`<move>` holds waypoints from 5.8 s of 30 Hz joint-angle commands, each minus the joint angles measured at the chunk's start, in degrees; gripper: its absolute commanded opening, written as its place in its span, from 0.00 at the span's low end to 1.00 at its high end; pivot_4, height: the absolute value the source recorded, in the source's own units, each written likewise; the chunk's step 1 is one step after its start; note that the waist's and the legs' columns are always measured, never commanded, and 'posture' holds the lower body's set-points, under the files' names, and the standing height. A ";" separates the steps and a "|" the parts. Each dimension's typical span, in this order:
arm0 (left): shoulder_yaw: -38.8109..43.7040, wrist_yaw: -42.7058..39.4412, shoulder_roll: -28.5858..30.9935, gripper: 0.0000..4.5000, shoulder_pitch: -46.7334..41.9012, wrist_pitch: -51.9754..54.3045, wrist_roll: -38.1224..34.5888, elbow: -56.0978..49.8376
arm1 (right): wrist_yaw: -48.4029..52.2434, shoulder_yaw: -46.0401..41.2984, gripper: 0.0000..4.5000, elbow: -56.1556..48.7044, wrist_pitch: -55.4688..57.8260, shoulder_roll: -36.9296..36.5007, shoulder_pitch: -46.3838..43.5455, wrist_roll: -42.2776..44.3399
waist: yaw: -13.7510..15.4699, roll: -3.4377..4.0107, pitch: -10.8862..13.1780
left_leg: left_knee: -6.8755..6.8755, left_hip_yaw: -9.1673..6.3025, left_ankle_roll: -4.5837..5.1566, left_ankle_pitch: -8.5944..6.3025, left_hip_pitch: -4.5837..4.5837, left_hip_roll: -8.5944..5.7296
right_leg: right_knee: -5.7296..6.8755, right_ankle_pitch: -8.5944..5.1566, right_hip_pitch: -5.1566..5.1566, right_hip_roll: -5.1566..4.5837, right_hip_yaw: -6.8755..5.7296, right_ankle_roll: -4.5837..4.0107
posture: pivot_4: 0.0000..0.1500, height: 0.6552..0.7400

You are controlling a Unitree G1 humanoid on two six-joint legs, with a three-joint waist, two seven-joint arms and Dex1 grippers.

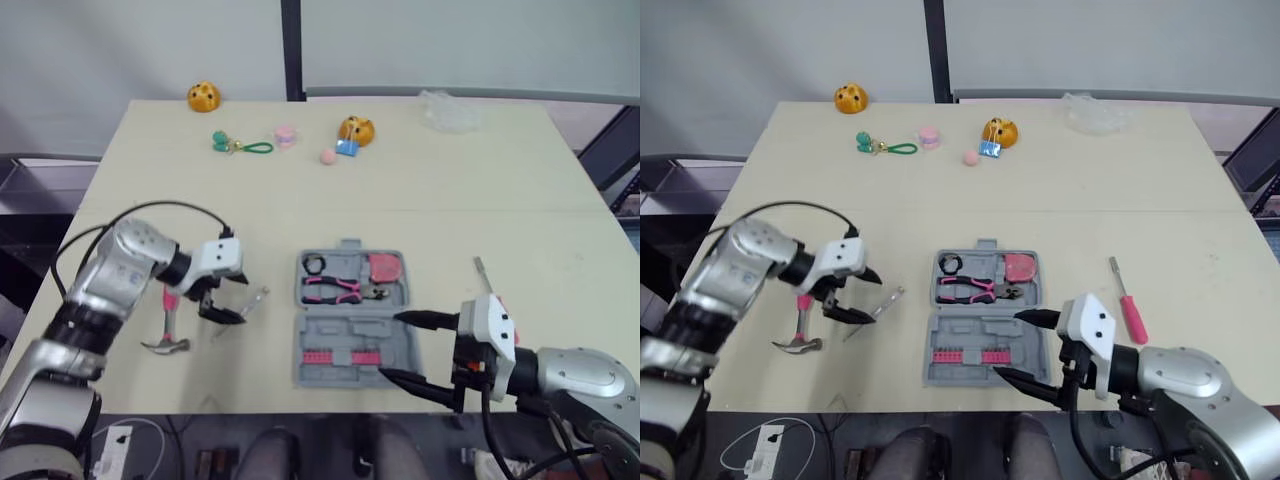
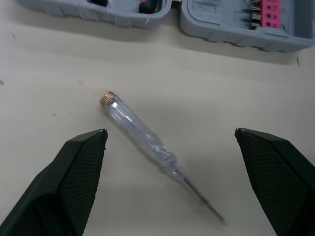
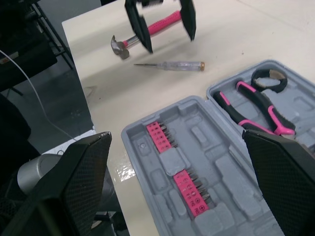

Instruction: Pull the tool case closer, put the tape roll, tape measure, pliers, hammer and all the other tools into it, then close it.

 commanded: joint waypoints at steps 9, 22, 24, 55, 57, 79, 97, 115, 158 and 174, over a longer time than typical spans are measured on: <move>15.69 29.82 -11.82 0.99 24.29 19.13 -0.98 -28.91 | 2.33 -0.78 1.00 4.51 -0.95 -1.30 -6.24 -0.37 | 1.08 -0.05 0.01 | 0.34 -0.35 0.02 -0.06 -0.07 -0.10 | 0.18 -0.01 0.10 -0.57 0.44 -0.02 | 1.00 1.00; 12.28 40.65 -16.47 0.81 24.52 13.72 1.13 -22.52 | 3.54 -0.19 1.00 5.28 -0.62 -1.36 -7.13 -1.01 | 0.81 -0.05 0.00 | 0.34 -0.33 0.02 -0.05 -0.07 -0.19 | 0.21 -0.01 0.12 -0.67 0.25 -0.02 | 1.00 1.00; 12.05 41.11 -17.03 0.58 24.93 14.56 0.74 -23.01 | 3.53 -0.13 1.00 5.32 -0.58 -1.38 -7.31 -0.97 | 0.81 -0.06 0.00 | 0.34 -0.33 0.03 -0.05 -0.07 -0.19 | 0.21 -0.01 0.12 -0.66 0.25 -0.02 | 1.00 1.00; 31.63 65.84 -42.83 0.43 17.09 45.55 -5.12 -35.52 | 6.39 1.53 1.00 7.12 -1.17 -2.11 -8.48 -2.34 | 1.05 -0.22 -0.07 | 0.41 -0.31 0.02 -0.04 -0.05 -0.22 | 0.26 -0.01 0.15 -0.44 0.29 -0.02 | 1.00 1.00; 34.74 64.45 -42.44 0.67 14.99 48.18 -7.60 -38.88 | 6.35 1.73 1.00 7.08 -1.39 -1.92 -8.12 -2.60 | 0.94 -0.22 -0.06 | 0.41 -0.31 0.02 -0.04 -0.06 -0.20 | 0.27 -0.01 0.14 -0.44 0.29 -0.02 | 1.00 1.00; -5.97 -10.86 8.65 0.99 -10.69 -53.46 6.29 22.57 | 4.51 2.59 1.00 3.49 -2.11 0.15 -4.03 -3.77 | 0.82 -0.07 -0.10 | 0.36 0.09 -0.17 -0.10 -0.10 -0.15 | 0.24 -0.08 -0.07 0.08 0.01 -0.14 | 1.00 1.00; -23.56 15.96 -6.47 0.99 -34.02 -92.55 38.95 58.05 | -1.50 -0.72 1.00 -2.49 -0.97 1.11 1.36 -2.95 | 0.80 -0.32 -0.04 | 0.45 0.53 0.10 -0.12 -0.11 -0.06 | 0.35 0.00 -0.10 0.01 0.01 -0.01 | 1.00 1.00; -11.86 -5.61 -5.19 0.01 -28.35 -77.40 17.85 56.35 | -1.14 -2.04 1.00 -2.87 0.22 0.36 0.42 -0.65 | 0.65 -0.39 -0.07 | 0.52 0.12 0.19 -0.13 -0.11 -0.07 | 0.36 0.03 -0.08 0.00 0.02 0.05 | 1.00 1.00; 27.78 46.66 -20.29 0.52 9.83 64.57 -12.29 -26.57 | 4.41 4.87 1.00 8.15 -5.01 1.21 -7.89 -5.77 | 0.70 -0.12 -0.38 | 0.58 -0.20 0.01 -0.10 0.03 -0.12 | 0.43 0.01 0.12 -0.03 0.88 0.02 | 1.00 1.00; 26.57 58.67 -26.72 0.99 32.34 45.78 -12.26 -50.58 | 6.00 4.20 1.00 9.10 -4.34 0.50 -9.30 -4.25 | 0.91 -0.16 -0.47 | 0.60 -0.36 -0.17 -0.18 0.02 -0.08 | 0.35 -0.08 0.16 -0.05 0.91 -0.14 | 1.00 1.00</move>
